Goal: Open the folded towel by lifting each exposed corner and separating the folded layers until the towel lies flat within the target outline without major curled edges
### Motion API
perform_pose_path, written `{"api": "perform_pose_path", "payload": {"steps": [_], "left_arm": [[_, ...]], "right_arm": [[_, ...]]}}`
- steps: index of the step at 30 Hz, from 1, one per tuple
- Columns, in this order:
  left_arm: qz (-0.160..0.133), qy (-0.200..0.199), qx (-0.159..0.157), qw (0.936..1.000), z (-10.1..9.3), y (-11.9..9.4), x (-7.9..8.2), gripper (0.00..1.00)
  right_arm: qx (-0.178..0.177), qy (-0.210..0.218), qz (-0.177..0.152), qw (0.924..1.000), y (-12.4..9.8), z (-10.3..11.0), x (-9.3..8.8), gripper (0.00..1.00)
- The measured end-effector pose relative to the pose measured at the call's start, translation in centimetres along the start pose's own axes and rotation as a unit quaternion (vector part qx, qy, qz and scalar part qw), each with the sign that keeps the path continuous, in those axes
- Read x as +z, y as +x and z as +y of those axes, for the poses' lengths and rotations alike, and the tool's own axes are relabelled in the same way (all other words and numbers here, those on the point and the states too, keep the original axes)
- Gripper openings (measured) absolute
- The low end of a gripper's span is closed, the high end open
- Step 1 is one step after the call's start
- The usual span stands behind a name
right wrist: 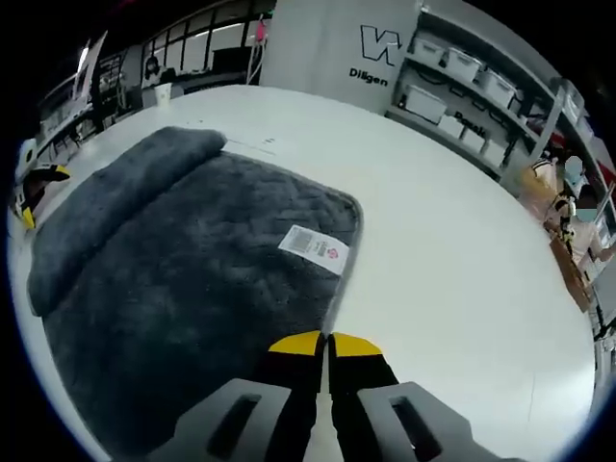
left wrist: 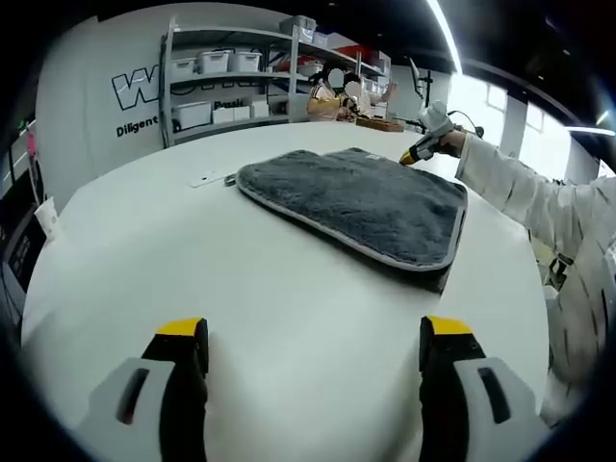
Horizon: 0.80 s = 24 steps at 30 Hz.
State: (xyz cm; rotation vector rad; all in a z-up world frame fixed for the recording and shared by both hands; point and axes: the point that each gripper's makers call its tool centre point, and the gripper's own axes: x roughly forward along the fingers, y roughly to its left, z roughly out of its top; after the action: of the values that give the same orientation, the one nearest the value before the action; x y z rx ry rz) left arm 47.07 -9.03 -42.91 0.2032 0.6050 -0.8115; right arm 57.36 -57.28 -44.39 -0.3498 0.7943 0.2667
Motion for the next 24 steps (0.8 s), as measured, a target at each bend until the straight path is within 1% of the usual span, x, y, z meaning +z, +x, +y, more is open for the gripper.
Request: {"api": "perform_pose_path", "payload": {"steps": [3, 4, 5, 6, 8, 10, 12, 16, 19, 20, 23, 24], "left_arm": [[0.0, 0.0, 0.0, 1.0, 0.0, 0.0, 0.0, 0.9], [0.0, -0.001, 0.0, 1.0, 0.0, 0.0, 0.1, 0.9], [0.0, 0.0, 0.0, 1.0, 0.0, 0.0, 0.1, 0.9], [0.0, 0.0, 0.0, 1.0, 0.0, 0.0, 0.1, 0.9], [0.001, 0.001, 0.0, 1.0, 0.0, 0.1, 0.0, 0.9], [0.0, 0.0, 0.001, 1.0, 0.0, 0.1, 0.1, 0.9], [-0.002, -0.002, 0.002, 1.0, 0.0, 0.0, 0.1, 0.91], [-0.009, -0.005, 0.001, 0.9999, -0.1, 0.0, 0.4, 0.91], [-0.012, -0.006, -0.001, 0.9999, -0.2, 0.0, 0.5, 0.92], [-0.013, -0.006, -0.001, 0.9999, -0.2, 0.0, 0.6, 0.91], [-0.019, -0.008, -0.004, 0.9998, -0.3, -0.1, 0.7, 0.92], [-0.02, -0.008, -0.005, 0.9998, -0.3, -0.1, 0.8, 0.92]], "right_arm": [[-0.006, 0.0, 0.001, 1.0, -0.3, -0.1, 0.0, 0.0], [-0.015, -0.001, 0.001, 0.9999, -0.5, -0.4, 0.0, 0.0], [-0.027, 0.002, 0.003, 0.9996, -0.8, -0.9, -0.1, 0.02], [-0.028, 0.003, 0.002, 0.9996, -1.0, -1.0, 0.0, 0.03], [-0.031, 0.013, -0.01, 0.9994, -1.6, -1.3, 0.2, 0.03], [-0.035, 0.019, -0.021, 0.999, -2.4, -1.3, 0.5, 0.07], [-0.034, 0.017, -0.037, 0.9986, -3.1, -1.0, 1.2, 0.16], [-0.03, 0.019, -0.048, 0.9982, -4.5, 0.0, 1.7, 0.32], [-0.024, 0.013, -0.049, 0.9984, -5.2, 1.1, 1.8, 0.43], [-0.021, 0.009, -0.048, 0.9986, -5.5, 1.6, 1.8, 0.48], [-0.007, 0.007, -0.046, 0.9989, -6.1, 3.0, 1.7, 0.6], [-0.001, -0.001, -0.047, 0.9989, -6.4, 3.7, 1.7, 0.63]]}}
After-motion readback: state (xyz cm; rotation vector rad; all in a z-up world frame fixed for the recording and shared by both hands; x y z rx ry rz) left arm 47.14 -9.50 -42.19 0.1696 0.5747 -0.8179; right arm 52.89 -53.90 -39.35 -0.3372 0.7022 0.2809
